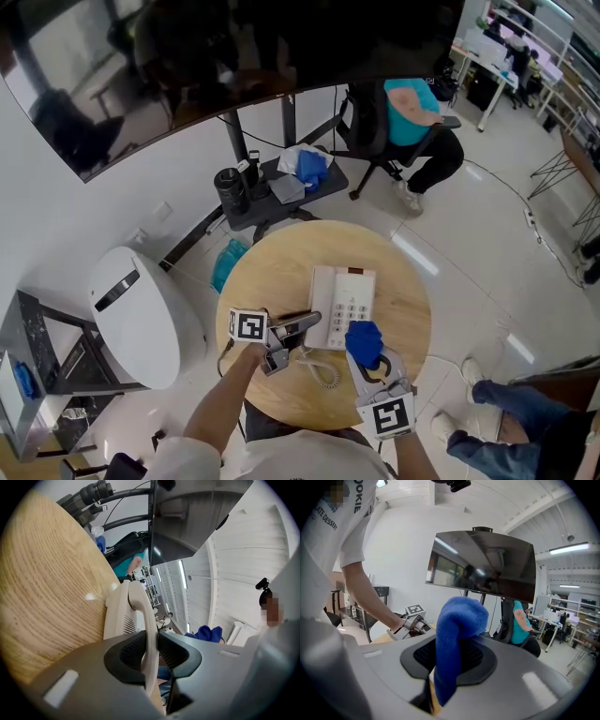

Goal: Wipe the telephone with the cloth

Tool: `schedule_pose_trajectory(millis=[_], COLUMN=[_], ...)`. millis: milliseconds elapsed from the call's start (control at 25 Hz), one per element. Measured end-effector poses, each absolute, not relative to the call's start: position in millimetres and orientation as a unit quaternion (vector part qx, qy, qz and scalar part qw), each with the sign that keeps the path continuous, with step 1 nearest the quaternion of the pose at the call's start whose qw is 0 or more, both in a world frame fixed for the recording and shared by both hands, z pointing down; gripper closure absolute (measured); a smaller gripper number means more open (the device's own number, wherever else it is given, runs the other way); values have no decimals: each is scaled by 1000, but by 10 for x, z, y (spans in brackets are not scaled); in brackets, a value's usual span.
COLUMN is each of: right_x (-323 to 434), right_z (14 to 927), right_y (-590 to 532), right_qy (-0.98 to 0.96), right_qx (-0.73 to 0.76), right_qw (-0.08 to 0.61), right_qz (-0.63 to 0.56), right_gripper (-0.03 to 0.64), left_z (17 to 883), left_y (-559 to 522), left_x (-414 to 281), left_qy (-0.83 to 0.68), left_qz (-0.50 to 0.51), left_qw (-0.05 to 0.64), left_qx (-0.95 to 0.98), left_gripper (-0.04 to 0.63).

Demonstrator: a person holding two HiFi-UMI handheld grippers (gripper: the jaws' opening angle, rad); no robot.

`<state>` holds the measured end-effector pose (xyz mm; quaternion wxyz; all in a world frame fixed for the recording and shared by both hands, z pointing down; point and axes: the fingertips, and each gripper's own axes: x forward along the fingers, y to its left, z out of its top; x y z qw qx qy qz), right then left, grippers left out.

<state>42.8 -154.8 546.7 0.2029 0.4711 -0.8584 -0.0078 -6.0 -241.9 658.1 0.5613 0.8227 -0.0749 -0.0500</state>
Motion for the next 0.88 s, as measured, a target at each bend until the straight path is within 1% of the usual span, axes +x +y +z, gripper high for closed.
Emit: schedule_pose_trajectory(millis=[280,400,560,760,880], right_x=[359,356,356,367,386], right_z=[5473,5472,5477,5422,5383], right_y=[-1557,-1552,-1544,-1549,-1554], right_qy=[-863,-864,-865,-865,-863], right_qx=[466,465,464,469,474], right_qw=[196,192,191,179,172], right_qz=[-5,-4,-3,3,9], right_gripper=[531,531,531,531,531], left_z=[6664,6687,6694,6646,6567], left_y=[-2420,-2419,-2439,-2509,-2532], left_x=[-62,-98,-149,-245,-308], left_qy=[-96,-105,-120,-155,-180], left_qz=[-10,2,9,3,5], left_qw=[568,567,561,547,523], left_qx=[817,817,819,823,833], left_gripper=[504,482,482,483,486])
